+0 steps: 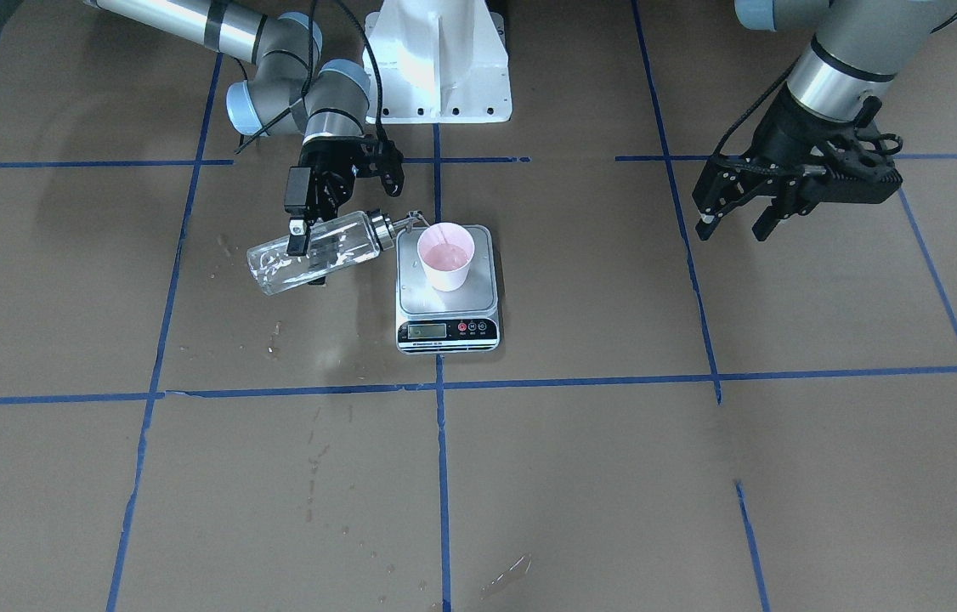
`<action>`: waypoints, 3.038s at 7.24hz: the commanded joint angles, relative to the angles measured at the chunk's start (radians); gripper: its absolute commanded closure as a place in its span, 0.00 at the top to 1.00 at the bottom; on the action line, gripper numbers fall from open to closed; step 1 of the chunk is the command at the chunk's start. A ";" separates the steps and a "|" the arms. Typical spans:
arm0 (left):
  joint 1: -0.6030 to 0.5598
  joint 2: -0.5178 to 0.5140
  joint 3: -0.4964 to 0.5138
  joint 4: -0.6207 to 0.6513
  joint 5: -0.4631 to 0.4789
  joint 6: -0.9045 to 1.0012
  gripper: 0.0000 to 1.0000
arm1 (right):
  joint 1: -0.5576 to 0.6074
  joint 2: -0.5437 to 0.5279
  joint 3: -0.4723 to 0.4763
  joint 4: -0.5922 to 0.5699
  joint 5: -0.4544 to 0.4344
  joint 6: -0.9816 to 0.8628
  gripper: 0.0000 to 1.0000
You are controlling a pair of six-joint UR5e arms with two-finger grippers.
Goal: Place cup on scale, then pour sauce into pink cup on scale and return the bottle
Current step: 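Turn the bottle upright and carry it back toward its spot, then lower the bottle onto the table with the right gripper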
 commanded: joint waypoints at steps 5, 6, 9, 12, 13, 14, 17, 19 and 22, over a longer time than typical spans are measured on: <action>0.001 0.000 -0.002 0.000 0.002 -0.002 0.77 | 0.005 -0.119 0.180 0.129 0.308 0.814 0.00; 0.001 0.000 -0.003 0.000 0.002 -0.002 0.77 | 0.007 -0.227 0.220 0.197 0.356 0.939 0.00; 0.001 -0.003 -0.005 0.000 0.006 -0.002 0.79 | 0.013 -0.419 0.227 0.214 0.384 1.131 0.00; 0.001 -0.005 -0.010 0.000 0.008 -0.005 0.80 | 0.024 -0.467 0.241 0.225 0.426 1.246 0.00; 0.001 -0.005 -0.010 0.000 0.009 -0.007 0.80 | 0.024 -0.488 0.245 0.225 0.423 1.252 0.00; 0.001 -0.005 -0.011 0.000 0.009 -0.007 0.80 | 0.024 -0.493 0.245 0.225 0.423 1.294 0.00; 0.001 -0.005 -0.010 0.000 0.009 -0.007 0.83 | 0.022 -0.491 0.242 0.225 0.424 1.309 0.00; 0.001 -0.005 -0.010 0.000 0.009 -0.007 0.83 | 0.021 -0.493 0.233 0.224 0.424 1.309 0.00; 0.001 -0.003 -0.008 0.000 0.009 -0.007 0.83 | 0.018 -0.490 0.224 0.224 0.427 1.325 0.00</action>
